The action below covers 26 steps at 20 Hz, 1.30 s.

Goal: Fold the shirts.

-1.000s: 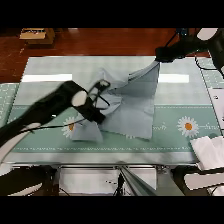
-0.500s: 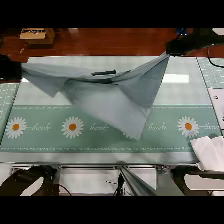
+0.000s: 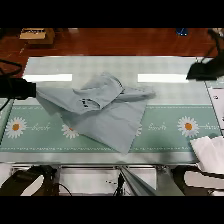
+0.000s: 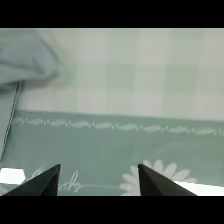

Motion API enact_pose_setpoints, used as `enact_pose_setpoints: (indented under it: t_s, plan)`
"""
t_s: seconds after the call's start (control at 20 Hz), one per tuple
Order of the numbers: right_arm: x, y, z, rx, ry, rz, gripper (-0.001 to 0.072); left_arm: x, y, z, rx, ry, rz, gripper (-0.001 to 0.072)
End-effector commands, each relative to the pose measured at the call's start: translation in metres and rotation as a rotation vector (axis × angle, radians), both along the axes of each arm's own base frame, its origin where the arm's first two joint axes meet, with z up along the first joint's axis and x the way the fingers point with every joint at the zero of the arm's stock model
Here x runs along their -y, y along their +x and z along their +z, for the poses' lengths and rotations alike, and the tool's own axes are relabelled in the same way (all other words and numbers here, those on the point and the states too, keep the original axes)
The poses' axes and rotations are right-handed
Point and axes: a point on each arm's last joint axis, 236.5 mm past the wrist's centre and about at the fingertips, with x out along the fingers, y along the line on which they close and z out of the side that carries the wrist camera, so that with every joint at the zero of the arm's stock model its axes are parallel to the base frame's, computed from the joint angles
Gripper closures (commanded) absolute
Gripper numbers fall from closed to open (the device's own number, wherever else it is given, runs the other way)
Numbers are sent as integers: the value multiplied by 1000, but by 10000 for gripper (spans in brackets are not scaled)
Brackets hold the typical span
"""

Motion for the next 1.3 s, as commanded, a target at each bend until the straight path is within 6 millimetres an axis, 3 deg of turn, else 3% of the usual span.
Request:
enact_pose_setpoints:
  t_s: [0.0, 0.1, 0.2, 0.3, 0.45, 0.75, 1.0, 1.25]
  plan:
    - [-21, -77, -29, -147, 264, -106, 192, 17, 7, -16, 5, -71, -18, 689]
    - [-50, -115, -51, -142, 326, -127, 191, 21, 12, -15, 29, -87, -21, 689]
    - [-95, -147, -70, -150, 438, -107, 187, 22, 15, -13, 44, -90, -22, 690]
    - [-129, -173, -86, -189, 522, -100, 180, 22, 15, -13, 44, -84, -35, 689]
    - [-165, -201, -105, -272, 537, -26, 183, 22, 13, -14, 38, -77, -42, 689]
    - [-218, -210, -133, -280, 434, 64, 188, 22, 13, -14, 38, -73, -50, 689]
    - [-263, -217, -142, -299, 488, 92, 188, 21, 10, -16, 24, -66, -60, 689]
    - [-292, -243, -158, -372, 468, 124, 188, 21, 8, -17, 20, -48, -90, 689]
